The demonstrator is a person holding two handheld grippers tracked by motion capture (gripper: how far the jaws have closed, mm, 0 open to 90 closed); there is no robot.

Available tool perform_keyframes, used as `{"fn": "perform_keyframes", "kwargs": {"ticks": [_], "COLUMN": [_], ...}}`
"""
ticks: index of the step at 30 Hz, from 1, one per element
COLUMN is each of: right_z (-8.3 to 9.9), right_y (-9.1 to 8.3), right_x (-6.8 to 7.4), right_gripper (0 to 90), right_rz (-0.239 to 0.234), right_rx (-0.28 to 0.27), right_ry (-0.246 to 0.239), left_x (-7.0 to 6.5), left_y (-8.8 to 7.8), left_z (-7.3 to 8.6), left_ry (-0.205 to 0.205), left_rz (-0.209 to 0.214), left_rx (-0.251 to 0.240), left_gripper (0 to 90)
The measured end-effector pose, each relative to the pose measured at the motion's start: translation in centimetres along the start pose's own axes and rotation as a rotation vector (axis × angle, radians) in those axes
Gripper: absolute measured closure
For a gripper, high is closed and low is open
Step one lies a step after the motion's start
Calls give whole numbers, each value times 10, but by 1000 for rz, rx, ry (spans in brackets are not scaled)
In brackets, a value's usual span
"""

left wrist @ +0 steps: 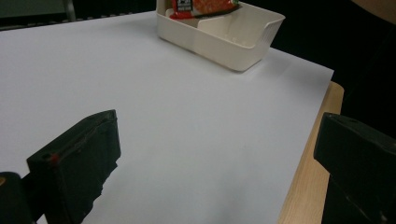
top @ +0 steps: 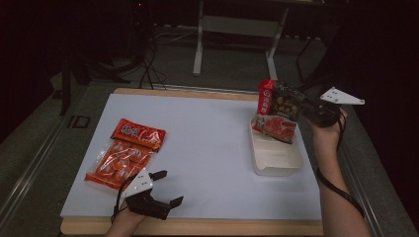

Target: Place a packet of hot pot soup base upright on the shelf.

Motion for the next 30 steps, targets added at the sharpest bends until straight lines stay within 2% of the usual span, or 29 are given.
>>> {"fn": "perform_keyframes", "kwargs": {"ticks": [4,9,10,12,17,24,30], "right_z": [2,6,7,8,10,18,27], "right_y": [5,13,14,15,20,17,11], "right_x": [1,3,4,6,9,4,1], "right_gripper": [765,756,754,750,747,737,711], "right_rz": [-18,-79,-80,-92,-118,-106,-105], "right_rx": [-8,10,13,3,19,9,-23], "right_ry": [7,8,-4,-1,-4,65,105], "left_x": [1,0,0,1,2,1,1], "left_y": [0,1,1,1,0,2,4], "left_z": [1,1,1,1,2,3,4], "left_ry": [-5,-8,-10,-10,-17,-15,-13], "left_rz": [-3,3,1,2,-1,0,0], "left_rx": [-1,-3,-1,-3,-5,7,14], "left_gripper": [14,14,14,14,13,14,14]}}
Point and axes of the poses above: each handheld gripper's, and its own axes: y roughly forward along the jaws, z roughly out of its underside, x roughly to its left, the point moved 2 cm from there along y, roughly forward along the jaws, and after that the axes turned 4 degrees about x, right-handed, at the moved point
